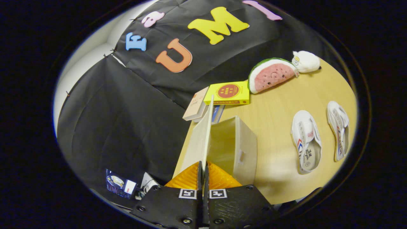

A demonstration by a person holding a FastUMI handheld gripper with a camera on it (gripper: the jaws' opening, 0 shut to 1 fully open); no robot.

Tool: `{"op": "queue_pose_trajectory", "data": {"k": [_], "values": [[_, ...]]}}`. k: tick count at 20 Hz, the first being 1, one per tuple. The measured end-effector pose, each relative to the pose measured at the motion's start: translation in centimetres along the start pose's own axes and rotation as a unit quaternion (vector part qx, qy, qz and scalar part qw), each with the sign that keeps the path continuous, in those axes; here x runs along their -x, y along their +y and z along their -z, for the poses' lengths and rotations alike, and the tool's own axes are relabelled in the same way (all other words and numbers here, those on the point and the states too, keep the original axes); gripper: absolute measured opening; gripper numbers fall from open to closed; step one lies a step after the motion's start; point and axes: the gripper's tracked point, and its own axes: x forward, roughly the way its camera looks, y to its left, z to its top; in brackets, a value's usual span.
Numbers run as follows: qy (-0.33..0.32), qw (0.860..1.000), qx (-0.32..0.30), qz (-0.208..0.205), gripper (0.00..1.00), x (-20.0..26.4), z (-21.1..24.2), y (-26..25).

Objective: Open the storage box then place both shoes into the box .Put the left shoe in first, then the right shoe, with the right side of both shoes facing outward in a uniform manner.

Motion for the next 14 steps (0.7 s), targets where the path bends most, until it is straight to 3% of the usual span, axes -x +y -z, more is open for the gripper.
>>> {"op": "queue_pose_trajectory", "data": {"k": [5, 11, 14], "values": [[-0.007, 0.996, 0.078, -0.036, 0.00, -0.6, -0.7, 9.1], [-0.003, 0.988, 0.140, -0.060, 0.00, -5.2, 1.3, 17.2], [0.009, 0.981, 0.179, -0.073, 0.14, -8.0, 2.5, 20.9]]}}
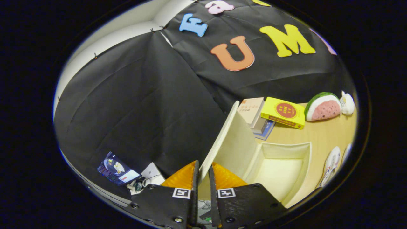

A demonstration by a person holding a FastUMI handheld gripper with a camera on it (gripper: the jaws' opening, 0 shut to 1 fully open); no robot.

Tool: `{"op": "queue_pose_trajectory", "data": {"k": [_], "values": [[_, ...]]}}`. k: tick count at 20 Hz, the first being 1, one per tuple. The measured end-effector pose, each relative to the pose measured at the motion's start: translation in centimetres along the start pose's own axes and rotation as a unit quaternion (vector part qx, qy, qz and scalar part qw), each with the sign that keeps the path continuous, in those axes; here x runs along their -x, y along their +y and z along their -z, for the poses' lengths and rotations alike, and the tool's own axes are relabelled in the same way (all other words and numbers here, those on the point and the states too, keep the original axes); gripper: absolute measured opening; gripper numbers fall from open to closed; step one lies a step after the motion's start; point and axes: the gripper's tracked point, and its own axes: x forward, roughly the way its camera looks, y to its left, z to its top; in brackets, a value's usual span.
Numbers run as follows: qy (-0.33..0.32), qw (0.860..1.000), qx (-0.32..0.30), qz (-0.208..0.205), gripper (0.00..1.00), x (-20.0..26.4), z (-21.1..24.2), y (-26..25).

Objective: Open the storage box then place both shoes into the box .Put the left shoe in first, then the right shoe, with the right side of both shoes facing outward in a uniform manner.

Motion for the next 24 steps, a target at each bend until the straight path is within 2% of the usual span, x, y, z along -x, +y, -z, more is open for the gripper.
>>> {"op": "queue_pose_trajectory", "data": {"k": [1, 4, 6, 8, 11, 12, 16, 22, 24], "values": [[0.006, 1.000, 0.017, -0.005, 0.19, -0.7, 0.3, 1.1], [0.004, 0.998, 0.066, -0.021, 0.64, -2.4, -0.1, 3.9], [-0.005, 0.994, 0.103, -0.022, 0.76, -2.5, -0.4, 5.0], [-0.022, 0.990, 0.136, -0.020, 0.79, -2.1, -0.6, 5.4], [-0.053, 0.983, 0.175, 0.010, 0.86, -0.7, -1.5, 3.5], [-0.063, 0.982, 0.178, 0.020, 0.90, -0.1, -1.9, 2.7], [-0.098, 0.976, 0.178, 0.075, 0.91, 3.1, -3.6, -2.9], [-0.151, 0.962, 0.152, 0.168, 0.91, 12.2, -5.5, -13.1], [-0.168, 0.953, 0.146, 0.205, 0.91, 16.0, -5.3, -16.8]]}}
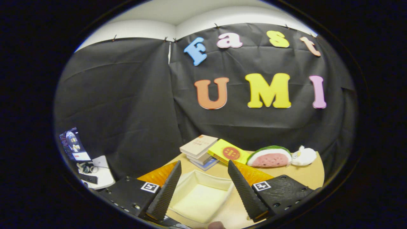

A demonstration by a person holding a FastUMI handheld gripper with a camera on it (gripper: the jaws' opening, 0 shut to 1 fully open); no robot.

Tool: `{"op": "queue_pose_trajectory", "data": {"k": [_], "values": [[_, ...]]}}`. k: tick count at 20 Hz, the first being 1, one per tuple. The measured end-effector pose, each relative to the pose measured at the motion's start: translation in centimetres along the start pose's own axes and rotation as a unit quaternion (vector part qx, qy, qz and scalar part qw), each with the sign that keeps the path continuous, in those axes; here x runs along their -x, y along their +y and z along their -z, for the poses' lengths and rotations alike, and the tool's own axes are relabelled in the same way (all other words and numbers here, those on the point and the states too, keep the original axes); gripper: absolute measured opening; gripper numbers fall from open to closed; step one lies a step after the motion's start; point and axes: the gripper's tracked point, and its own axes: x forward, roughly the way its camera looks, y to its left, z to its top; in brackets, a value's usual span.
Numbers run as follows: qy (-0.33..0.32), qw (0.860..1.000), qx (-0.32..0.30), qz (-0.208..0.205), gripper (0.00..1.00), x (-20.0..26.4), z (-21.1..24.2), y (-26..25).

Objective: Open the storage box then place both shoes into the box .Put the left shoe in first, then the right shoe, with the right side of both shoes facing outward in a uniform manner.

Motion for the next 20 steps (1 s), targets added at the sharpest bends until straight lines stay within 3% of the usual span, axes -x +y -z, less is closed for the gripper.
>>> {"op": "queue_pose_trajectory", "data": {"k": [5, 9, 20], "values": [[0.001, 0.997, -0.002, 0.082, 0.91, 5.1, 3.4, -11.5], [0.046, 0.991, -0.021, 0.126, 0.91, 7.1, 9.3, -18.2], [0.200, 0.971, -0.043, 0.123, 0.91, 2.4, 26.0, -22.1]]}}
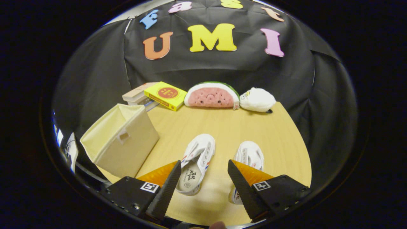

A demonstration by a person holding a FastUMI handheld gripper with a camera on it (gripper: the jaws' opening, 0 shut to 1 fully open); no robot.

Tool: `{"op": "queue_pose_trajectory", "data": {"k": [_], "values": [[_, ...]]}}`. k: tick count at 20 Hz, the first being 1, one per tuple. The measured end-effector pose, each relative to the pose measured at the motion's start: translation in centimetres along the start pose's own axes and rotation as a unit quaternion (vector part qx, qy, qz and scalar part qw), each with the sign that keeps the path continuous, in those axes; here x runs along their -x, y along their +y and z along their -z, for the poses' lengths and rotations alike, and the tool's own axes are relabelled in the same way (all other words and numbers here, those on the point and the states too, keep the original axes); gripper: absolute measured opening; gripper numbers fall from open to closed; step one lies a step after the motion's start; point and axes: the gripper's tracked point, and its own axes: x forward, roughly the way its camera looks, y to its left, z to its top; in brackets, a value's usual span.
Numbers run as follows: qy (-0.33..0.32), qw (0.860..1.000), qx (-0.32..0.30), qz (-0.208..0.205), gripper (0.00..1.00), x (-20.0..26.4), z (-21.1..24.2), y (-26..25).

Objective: Open the storage box then place both shoes into the box .Put the left shoe in first, then the right shoe, with the right side of both shoes facing outward in a uniform manner.

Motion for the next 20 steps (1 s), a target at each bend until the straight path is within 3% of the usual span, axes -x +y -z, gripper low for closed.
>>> {"op": "queue_pose_trajectory", "data": {"k": [9, 13, 16, 17, 18, 20], "values": [[0.068, 0.998, 0.003, -0.003, 0.91, -7.2, 3.6, -0.1], [0.090, 0.996, -0.005, -0.007, 0.79, -9.0, 3.8, -0.1], [0.108, 0.994, -0.018, -0.008, 0.49, -9.6, 3.9, -0.2], [0.116, 0.993, -0.028, -0.008, 0.42, -9.7, 4.0, -0.2], [0.121, 0.992, -0.037, -0.004, 0.26, -9.8, 4.0, -0.4], [0.136, 0.989, -0.062, -0.006, 0.16, -9.7, 4.1, -0.2]]}}
